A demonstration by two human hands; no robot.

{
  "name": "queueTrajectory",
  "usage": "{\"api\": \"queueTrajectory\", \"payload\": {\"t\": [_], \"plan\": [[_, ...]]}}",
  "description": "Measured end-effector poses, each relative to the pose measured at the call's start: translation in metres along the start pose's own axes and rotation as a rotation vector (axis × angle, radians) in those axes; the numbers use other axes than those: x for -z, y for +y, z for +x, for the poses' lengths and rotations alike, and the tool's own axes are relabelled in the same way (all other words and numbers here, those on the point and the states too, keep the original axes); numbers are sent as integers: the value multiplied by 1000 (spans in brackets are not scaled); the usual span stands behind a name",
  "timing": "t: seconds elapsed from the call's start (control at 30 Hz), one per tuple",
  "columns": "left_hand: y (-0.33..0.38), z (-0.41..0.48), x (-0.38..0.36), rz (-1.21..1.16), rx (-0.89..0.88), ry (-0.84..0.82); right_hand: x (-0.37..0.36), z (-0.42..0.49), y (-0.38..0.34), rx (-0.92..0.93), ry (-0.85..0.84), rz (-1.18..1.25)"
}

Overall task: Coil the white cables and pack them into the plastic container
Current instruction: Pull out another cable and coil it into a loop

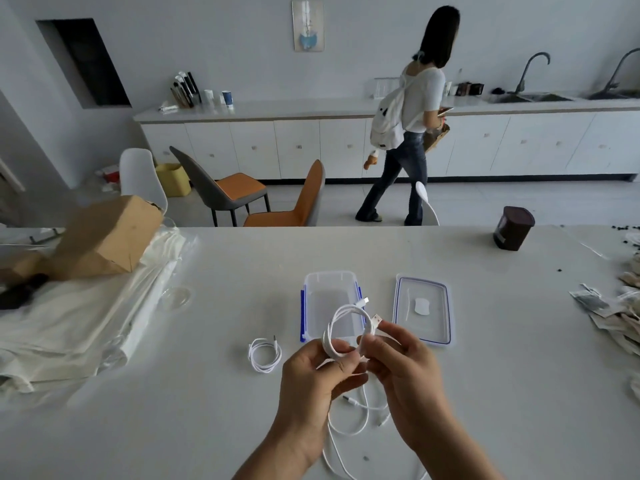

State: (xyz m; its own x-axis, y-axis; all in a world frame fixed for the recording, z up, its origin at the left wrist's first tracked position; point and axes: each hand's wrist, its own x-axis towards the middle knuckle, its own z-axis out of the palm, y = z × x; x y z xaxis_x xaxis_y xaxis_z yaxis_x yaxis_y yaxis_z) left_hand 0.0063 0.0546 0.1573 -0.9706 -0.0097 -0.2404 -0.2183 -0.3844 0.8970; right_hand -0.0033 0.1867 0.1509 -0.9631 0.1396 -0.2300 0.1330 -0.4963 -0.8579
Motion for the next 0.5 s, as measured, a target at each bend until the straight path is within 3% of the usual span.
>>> {"api": "queueTrajectory", "payload": {"t": [0.23, 0.37, 0.5], "plan": [[28, 27, 24, 155, 129, -61, 8, 12, -9, -15, -158, -308], [29, 27, 36, 255, 134, -116, 10, 20, -10, 4, -139, -419], [17, 26, 46, 238, 154, -32, 5, 26, 3, 19, -126, -454]]}}
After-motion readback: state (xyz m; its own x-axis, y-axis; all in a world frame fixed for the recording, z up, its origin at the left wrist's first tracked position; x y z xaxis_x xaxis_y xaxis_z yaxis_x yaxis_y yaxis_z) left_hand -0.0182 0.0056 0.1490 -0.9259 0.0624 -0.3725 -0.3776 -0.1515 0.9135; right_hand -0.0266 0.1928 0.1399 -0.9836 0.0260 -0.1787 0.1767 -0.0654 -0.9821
